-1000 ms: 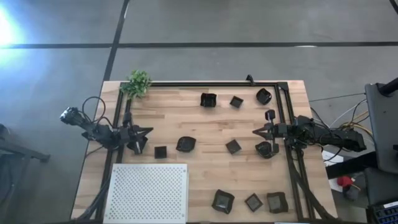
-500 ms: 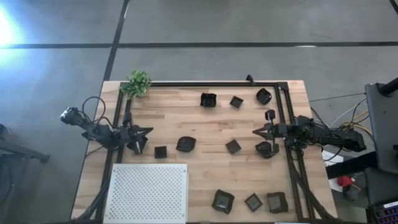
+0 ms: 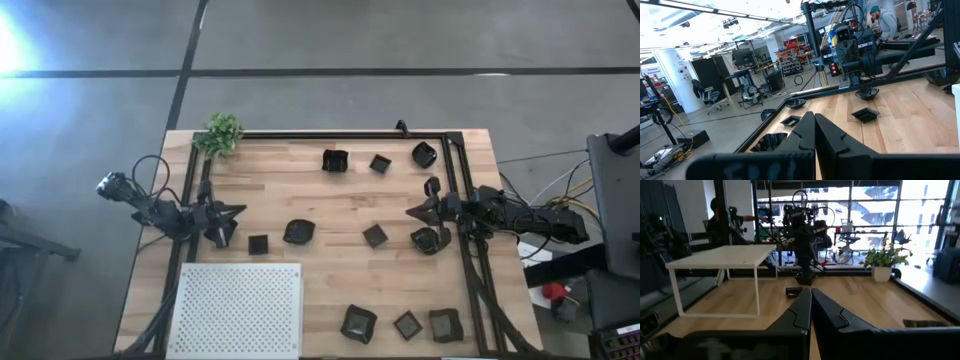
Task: Pick & Place Mini shaped plates
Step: Put the distorted square plate on the shelf
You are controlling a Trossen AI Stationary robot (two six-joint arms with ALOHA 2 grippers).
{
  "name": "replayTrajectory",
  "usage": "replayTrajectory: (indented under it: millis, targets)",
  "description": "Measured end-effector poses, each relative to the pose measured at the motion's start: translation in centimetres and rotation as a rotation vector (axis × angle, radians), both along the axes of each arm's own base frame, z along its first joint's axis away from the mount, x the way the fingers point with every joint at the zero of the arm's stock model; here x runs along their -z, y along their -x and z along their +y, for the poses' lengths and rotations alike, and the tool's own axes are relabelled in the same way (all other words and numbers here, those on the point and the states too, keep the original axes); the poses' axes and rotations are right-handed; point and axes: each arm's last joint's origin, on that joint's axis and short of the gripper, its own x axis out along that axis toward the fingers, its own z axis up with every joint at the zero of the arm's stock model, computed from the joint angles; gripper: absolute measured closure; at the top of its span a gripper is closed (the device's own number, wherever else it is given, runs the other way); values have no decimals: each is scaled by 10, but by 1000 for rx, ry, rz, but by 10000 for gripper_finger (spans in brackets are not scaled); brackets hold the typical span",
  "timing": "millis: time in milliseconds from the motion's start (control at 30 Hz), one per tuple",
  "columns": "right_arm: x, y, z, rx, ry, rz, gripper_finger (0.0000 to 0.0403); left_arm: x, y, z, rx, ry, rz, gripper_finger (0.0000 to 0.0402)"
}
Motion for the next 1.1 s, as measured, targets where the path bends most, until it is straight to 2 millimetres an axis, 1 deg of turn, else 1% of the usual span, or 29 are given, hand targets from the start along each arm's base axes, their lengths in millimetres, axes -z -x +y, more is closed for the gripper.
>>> replayTrajectory:
  millis: [200, 467, 600, 700, 800, 967, 1100]
  targets:
    - [-1, 0, 0, 10, 16, -11, 394, 0, 0, 0, 0, 0, 0, 402]
    - [-9, 1, -6, 204, 68, -96, 394, 0, 0, 0, 0, 0, 0, 402]
    - [-11, 2, -8, 278, 46, -110, 394, 0, 0, 0, 0, 0, 0, 402]
    - [-11, 2, -8, 297, 20, -114, 394, 0, 0, 0, 0, 0, 0, 402]
    - [-19, 4, -8, 298, 28, -134, 394, 0, 0, 0, 0, 0, 0, 402]
    - [-41, 10, -8, 306, 47, -189, 394, 0, 0, 0, 0, 0, 0, 402]
    - [-56, 12, -9, 346, 38, -208, 394, 0, 0, 0, 0, 0, 0, 402]
